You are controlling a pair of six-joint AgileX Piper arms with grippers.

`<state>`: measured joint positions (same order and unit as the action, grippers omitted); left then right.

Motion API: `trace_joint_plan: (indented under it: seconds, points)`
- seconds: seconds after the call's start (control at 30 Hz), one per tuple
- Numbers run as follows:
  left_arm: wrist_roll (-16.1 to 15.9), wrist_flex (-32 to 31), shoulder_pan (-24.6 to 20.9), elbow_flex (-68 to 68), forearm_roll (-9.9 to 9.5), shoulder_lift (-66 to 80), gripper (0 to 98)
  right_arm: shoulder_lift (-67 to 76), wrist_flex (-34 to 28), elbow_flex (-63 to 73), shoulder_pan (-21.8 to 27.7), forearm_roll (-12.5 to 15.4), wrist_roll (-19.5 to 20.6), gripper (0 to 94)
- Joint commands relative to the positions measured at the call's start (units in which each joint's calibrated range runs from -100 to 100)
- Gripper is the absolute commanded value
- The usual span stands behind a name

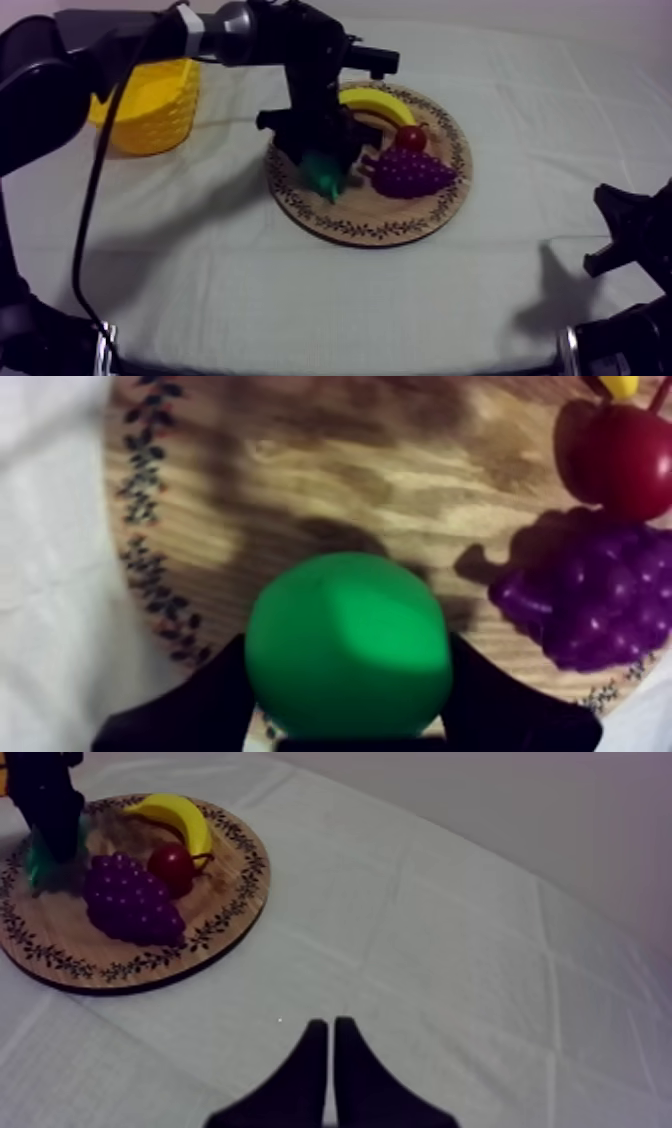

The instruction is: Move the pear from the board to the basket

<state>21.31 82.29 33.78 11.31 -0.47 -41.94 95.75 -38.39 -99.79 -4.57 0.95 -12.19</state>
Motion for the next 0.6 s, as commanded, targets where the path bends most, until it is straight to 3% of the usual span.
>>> trace_joint_plan:
  seconds: [0.0, 0.27, 0.57]
  points:
    - [0.64, 0.71, -0.08, -2.08, -0.75, 4.98, 52.7, 0.01, 0.00, 0.01, -0.03, 0.00, 0.00, 0.5]
    - [2.24, 8.75, -1.94, -4.49, -5.14, 24.47, 53.0, 0.01, 0.00, 0.01, -0.03, 0.00, 0.00, 0.5]
    - [-1.09, 13.54, -9.20, -2.81, -9.18, 39.30, 54.1, 0.01, 0.00, 0.01, -0.03, 0.00, 0.00, 0.5]
